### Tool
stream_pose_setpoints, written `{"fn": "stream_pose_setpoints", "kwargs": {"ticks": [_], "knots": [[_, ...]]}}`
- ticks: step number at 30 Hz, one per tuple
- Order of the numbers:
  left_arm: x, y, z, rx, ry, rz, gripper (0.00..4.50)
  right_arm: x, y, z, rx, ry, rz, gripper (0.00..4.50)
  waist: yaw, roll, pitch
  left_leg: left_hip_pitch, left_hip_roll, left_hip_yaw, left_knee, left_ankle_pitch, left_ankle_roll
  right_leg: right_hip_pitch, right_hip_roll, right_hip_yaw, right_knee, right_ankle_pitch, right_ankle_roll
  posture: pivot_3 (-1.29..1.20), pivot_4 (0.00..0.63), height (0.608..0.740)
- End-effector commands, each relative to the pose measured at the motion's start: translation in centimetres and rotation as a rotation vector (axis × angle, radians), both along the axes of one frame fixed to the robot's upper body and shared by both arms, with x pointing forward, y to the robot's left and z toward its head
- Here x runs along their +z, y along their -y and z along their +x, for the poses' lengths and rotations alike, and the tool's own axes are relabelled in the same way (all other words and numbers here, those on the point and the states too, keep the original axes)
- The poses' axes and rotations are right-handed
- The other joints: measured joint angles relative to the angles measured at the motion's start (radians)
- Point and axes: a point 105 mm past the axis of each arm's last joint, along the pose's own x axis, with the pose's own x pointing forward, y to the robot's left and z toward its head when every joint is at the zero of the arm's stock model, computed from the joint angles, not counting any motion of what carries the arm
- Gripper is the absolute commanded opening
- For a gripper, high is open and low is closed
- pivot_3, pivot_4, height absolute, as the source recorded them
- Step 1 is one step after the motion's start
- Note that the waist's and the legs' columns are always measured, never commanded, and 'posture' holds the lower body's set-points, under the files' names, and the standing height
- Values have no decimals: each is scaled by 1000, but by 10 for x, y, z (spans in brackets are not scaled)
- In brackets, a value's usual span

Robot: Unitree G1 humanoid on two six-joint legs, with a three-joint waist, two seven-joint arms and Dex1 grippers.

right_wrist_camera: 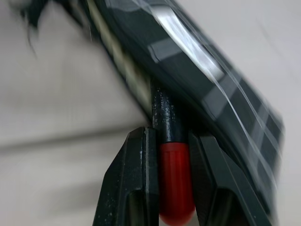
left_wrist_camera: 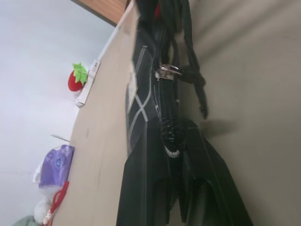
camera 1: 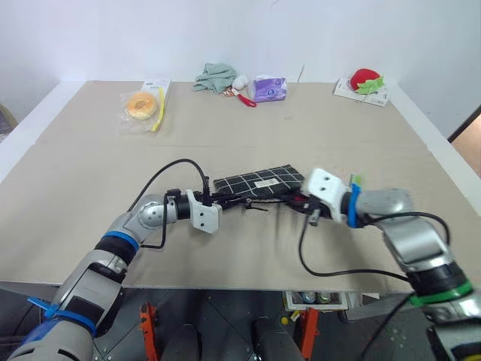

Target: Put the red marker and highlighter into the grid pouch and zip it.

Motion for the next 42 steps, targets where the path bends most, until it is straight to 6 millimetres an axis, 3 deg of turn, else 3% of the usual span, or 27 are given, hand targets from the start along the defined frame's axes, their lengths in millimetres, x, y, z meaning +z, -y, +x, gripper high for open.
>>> {"fn": "stream_pose_setpoints", "kwargs": {"ticks": [1,5,9,11,13,14,15,17,20,22,23,26,29,32,38,42], "knots": [[13,2,-2,-16,26,-47,0,16,-13,4,42,84,-17,573,0,0,0,0,0,0,0,0,0,0,0,0,0,0,0,0,150,739],[15,4,-4,-18,10,-73,0,14,-24,1,101,115,-54,573,0,0,0,-1,0,0,0,0,0,0,-1,0,0,0,0,0,150,739],[14,3,-3,-2,-30,-98,0,12,-16,-6,123,84,-65,573,0,0,0,0,0,-1,0,0,0,0,-1,-1,0,0,0,0,150,739],[16,3,-2,6,-56,-123,0,15,-11,-13,133,47,-58,1670,0,0,0,0,0,-1,0,0,0,0,-1,-1,0,0,0,0,150,739],[18,3,0,15,-82,-149,0,21,-6,-21,149,21,-44,2489,0,0,0,0,0,-1,0,0,0,0,-1,-1,0,0,0,0,150,739],[19,2,0,20,-91,-156,0,26,-5,-23,148,17,-24,2861,0,0,0,0,0,-1,0,0,0,0,0,-1,0,0,0,0,150,739],[20,2,1,24,-103,-161,0,32,-3,-27,151,5,-6,3571,0,0,0,0,0,-1,0,0,0,0,0,-1,0,0,0,0,150,739],[19,2,3,32,-126,-166,0,54,0,-39,168,-36,125,4302,-1,0,0,0,0,-1,0,0,0,0,0,-1,0,0,-1,0,150,739],[20,2,3,33,-137,-168,0,81,8,-45,146,-55,286,4302,0,0,0,0,0,-1,0,0,0,0,0,-1,1,0,-1,0,150,739],[22,2,4,36,-146,-181,0,94,39,-19,-69,38,339,4302,0,0,0,1,0,-2,1,0,0,1,0,-1,1,0,-1,0,150,739],[23,3,4,37,-149,-188,0,94,63,-1,-241,77,354,4302,0,0,0,1,0,-1,1,0,0,1,0,-1,1,0,-1,0,150,739],[24,3,5,38,-152,-194,0,80,126,29,-675,106,405,4302,4,0,0,1,0,-1,2,1,0,2,-1,-1,0,2,-2,0,150,739],[25,3,5,38,-154,-198,0,53,161,31,-928,82,436,4302,3,0,0,1,0,-1,1,1,0,1,0,-1,1,2,-2,0,150,739],[26,3,5,37,-157,-201,0,33,168,25,-1042,38,487,4302,2,1,0,0,0,-1,-1,1,1,0,0,-1,1,4,-8,0,150,739],[25,3,5,33,-161,-195,0,12,155,21,-1129,-28,576,4302,-4,1,0,0,0,0,-2,0,3,-1,0,1,1,4,-9,0,150,739],[26,4,5,30,-162,-196,0,-17,147,13,-1181,-115,531,4302,-2,1,-1,0,0,0,-1,0,3,-1,0,0,1,1,-3,0,150,739]]}}
